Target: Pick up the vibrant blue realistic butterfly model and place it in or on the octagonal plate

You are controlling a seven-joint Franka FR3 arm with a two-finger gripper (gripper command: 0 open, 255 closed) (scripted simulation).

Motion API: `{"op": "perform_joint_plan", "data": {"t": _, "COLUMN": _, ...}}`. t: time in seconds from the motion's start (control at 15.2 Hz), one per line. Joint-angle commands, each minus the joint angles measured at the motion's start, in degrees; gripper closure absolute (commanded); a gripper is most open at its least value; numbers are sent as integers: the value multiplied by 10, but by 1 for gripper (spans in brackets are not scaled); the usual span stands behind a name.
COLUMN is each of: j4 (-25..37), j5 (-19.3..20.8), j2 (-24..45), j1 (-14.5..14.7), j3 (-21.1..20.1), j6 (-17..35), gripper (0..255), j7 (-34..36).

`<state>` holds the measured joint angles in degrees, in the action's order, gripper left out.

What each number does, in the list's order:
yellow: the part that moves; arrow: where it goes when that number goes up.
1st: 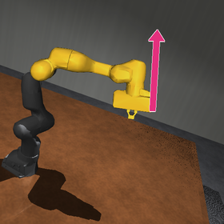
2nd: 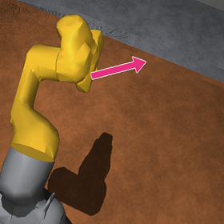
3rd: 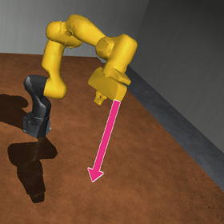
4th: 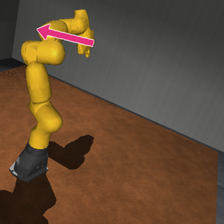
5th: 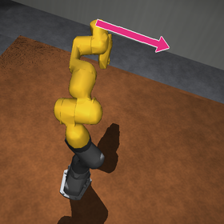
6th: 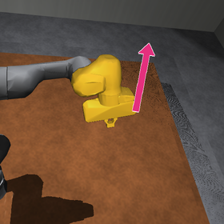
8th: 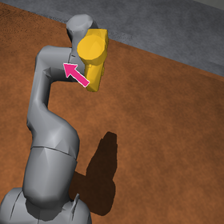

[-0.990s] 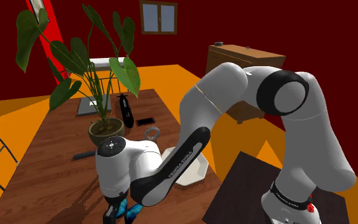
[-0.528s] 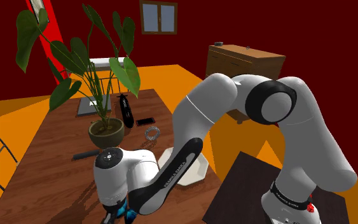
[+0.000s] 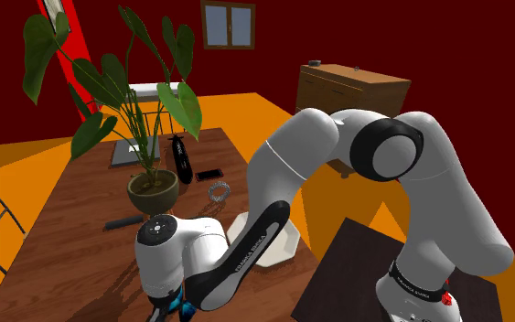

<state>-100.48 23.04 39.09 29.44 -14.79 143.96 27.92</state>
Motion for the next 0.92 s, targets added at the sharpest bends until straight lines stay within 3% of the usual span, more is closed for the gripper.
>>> {"op": "perform_joint_plan", "data": {"t": 0.0, "j4": 0, "j5": 0, "j2": 0, "j1": 0, "j3": 0, "j6": 0, "gripper": 255, "j7": 0}}
{"op": "perform_joint_plan", "data": {"t": 0.59, "j4": 0, "j5": 0, "j2": 0, "j1": 0, "j3": 0, "j6": 0, "gripper": 255, "j7": 0}}
{"op": "perform_joint_plan", "data": {"t": 0.66, "j4": 0, "j5": 0, "j2": 0, "j1": 0, "j3": 0, "j6": 0, "gripper": 0, "j7": 0}}
{"op": "perform_joint_plan", "data": {"t": 0.86, "j4": -72, "j5": 26, "j2": -36, "j1": -67, "j3": -50, "j6": 5, "gripper": 0, "j7": -195}}
